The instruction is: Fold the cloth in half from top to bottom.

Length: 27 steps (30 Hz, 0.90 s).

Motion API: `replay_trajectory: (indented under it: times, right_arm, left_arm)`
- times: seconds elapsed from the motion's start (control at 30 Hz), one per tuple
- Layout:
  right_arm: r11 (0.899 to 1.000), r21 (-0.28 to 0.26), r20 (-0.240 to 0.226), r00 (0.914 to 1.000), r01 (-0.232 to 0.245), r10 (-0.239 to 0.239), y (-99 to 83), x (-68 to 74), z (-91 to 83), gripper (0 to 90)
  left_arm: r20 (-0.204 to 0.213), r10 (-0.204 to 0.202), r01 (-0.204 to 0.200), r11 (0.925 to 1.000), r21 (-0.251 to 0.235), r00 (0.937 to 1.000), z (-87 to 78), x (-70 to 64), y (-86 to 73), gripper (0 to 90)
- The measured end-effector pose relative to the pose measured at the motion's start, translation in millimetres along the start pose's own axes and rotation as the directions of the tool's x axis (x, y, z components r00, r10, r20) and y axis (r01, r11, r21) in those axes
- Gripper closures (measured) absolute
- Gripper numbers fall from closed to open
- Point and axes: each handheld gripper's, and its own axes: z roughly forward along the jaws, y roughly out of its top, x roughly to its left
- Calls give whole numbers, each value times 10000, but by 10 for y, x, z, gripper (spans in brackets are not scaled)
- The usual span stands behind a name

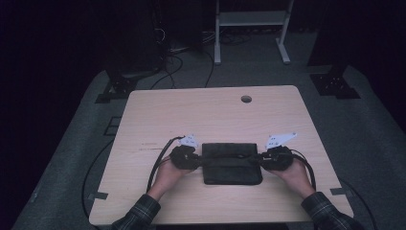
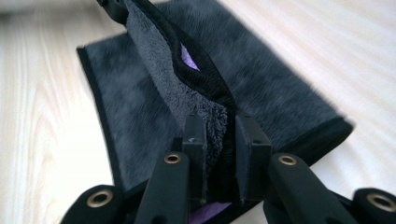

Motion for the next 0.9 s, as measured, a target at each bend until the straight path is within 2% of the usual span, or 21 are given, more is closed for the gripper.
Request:
replay_trajectory:
  times: [0.07,0.13,0.23,0.37,0.47,0.63,0.73,0.8,0.9]
  right_arm:
    - [9999,113,-32,10000,5,-4,-42,19,2,731]
    - [9999,126,-115,9999,-87,89,-64,30,-26,664]
    - [9988,-442,-244,9995,-217,207,-57,39,-156,625]
    - [9932,-1131,-47,9996,-285,282,-13,17,-316,661]
    - [9921,-1227,100,9996,-244,258,25,-24,-326,697]
    - [9950,-957,-112,9995,-293,283,61,-70,-182,746]
    - [9973,-693,-296,9993,-261,241,70,-52,-101,758]
    - [9989,-454,-483,9988,-139,117,58,-20,-36,762]
    - [9999,48,-706,9974,152,-148,19,60,34,761]
  left_arm:
    - [-20,49,-48,9999,123,10000,13,-26,-36,755]
    - [-11,59,-59,10000,63,10000,-11,-47,-37,697]
    - [-43,125,-126,9998,-121,9999,-93,-81,-9,642]
    - [-74,149,-154,9979,-625,9999,-246,-80,65,642]
    - [-277,137,-161,9958,-902,9995,-301,-29,134,660]
    - [-458,70,-108,9964,-844,9989,-197,61,181,706]
    - [-354,-12,-11,9978,-668,9994,-69,80,179,707]
    - [-154,76,-83,9991,-423,9999,13,32,154,707]
    - [39,311,-311,9994,-120,9995,45,-65,99,706]
